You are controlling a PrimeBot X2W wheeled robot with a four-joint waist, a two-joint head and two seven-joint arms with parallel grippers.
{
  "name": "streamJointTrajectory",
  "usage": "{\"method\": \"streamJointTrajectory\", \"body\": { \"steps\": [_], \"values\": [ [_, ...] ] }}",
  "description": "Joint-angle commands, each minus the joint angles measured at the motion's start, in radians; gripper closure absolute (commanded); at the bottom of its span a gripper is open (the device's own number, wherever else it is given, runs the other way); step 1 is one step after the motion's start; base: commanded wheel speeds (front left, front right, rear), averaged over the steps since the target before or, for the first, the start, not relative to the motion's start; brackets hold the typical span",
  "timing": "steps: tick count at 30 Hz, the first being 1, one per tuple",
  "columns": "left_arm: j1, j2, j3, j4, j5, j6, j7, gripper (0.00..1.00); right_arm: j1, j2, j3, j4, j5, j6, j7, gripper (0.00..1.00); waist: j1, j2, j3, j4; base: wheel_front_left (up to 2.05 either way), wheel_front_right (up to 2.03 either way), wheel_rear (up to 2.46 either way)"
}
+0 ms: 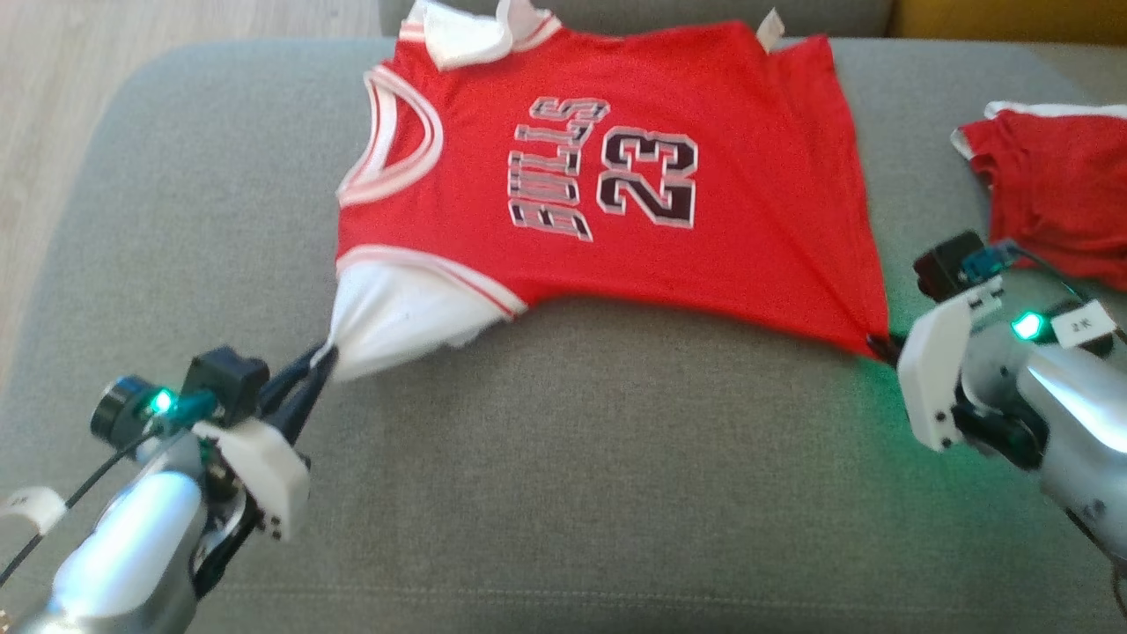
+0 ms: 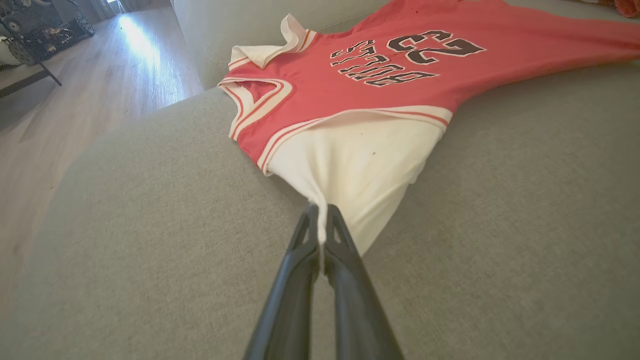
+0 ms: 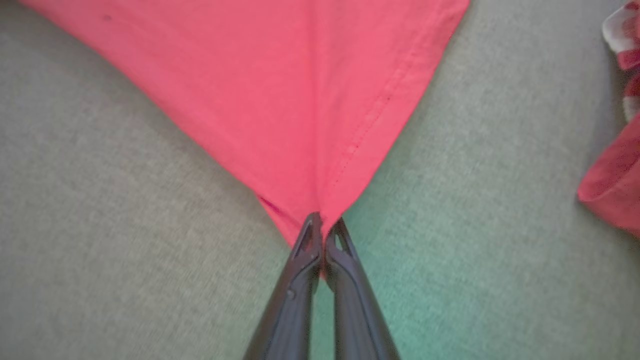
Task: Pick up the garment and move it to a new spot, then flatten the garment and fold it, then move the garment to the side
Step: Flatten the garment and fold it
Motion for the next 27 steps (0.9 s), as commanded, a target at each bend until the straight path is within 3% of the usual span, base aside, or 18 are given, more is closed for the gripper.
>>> {"method": "streamJointTrajectory", "body": {
  "steps": [1, 6, 14, 27],
  "values": [
    [-0.028, 0.064, 0.031, -0.034, -0.023, 0.001, 0.004, 1.0, 0.025, -0.045, 0.013, -0.025, 0.026, 0.002, 0.017, 1.0, 0.0001, -0.0001, -0.016, -0.004, 0.0, 0.0, 0.0],
    [0.007, 0.127, 0.006, -0.095, -0.1, 0.001, 0.03, 1.0, 0.06, -0.112, 0.057, -0.093, 0.144, 0.002, 0.091, 1.0, 0.0001, -0.0001, -0.037, 0.001, 0.0, 0.0, 0.0],
    [0.082, 0.178, 0.0, -0.188, -0.162, 0.001, 0.055, 1.0, 0.101, -0.194, 0.113, -0.182, 0.238, 0.002, 0.136, 1.0, 0.0001, -0.0001, -0.074, 0.009, 0.0, 0.0, 0.0],
    [0.233, 0.348, -0.068, -0.462, -0.335, 0.001, 0.282, 1.0, 0.171, -0.289, 0.164, -0.269, 0.342, 0.002, 0.232, 1.0, 0.0001, -0.0001, -0.128, 0.007, 0.0, 0.0, 0.0]
  ]
}}
